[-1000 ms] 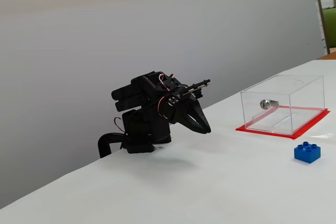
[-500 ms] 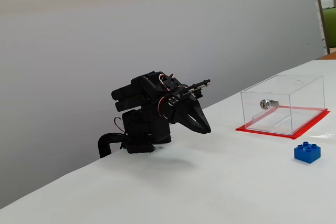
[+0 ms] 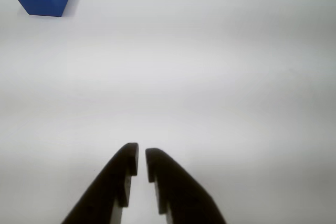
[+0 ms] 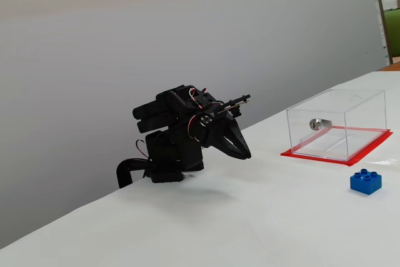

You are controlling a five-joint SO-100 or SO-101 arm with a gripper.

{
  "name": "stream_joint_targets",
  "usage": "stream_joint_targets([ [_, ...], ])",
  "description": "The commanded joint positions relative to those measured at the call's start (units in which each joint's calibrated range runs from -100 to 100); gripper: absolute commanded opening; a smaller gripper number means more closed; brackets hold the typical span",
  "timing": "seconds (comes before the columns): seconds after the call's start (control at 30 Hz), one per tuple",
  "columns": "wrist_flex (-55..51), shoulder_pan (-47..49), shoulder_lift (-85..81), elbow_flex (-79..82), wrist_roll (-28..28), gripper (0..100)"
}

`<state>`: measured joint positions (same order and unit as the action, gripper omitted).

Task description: Pick the blue lego brick and place it into the transparent box

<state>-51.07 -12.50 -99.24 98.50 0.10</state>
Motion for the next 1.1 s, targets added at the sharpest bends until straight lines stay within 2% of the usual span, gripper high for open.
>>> stream_joint_targets([
  [0.0,0.16,0.12,-0.51,0.78,-0.05,2],
  [0.43,0.24,0.85,-0.42,0.78,0.32,2],
  [0.7,0.24,8.69,-0.25,0.33,0.06,2],
  [1.07,-8.11,9.88,0.26,-12.15,0.32,2],
])
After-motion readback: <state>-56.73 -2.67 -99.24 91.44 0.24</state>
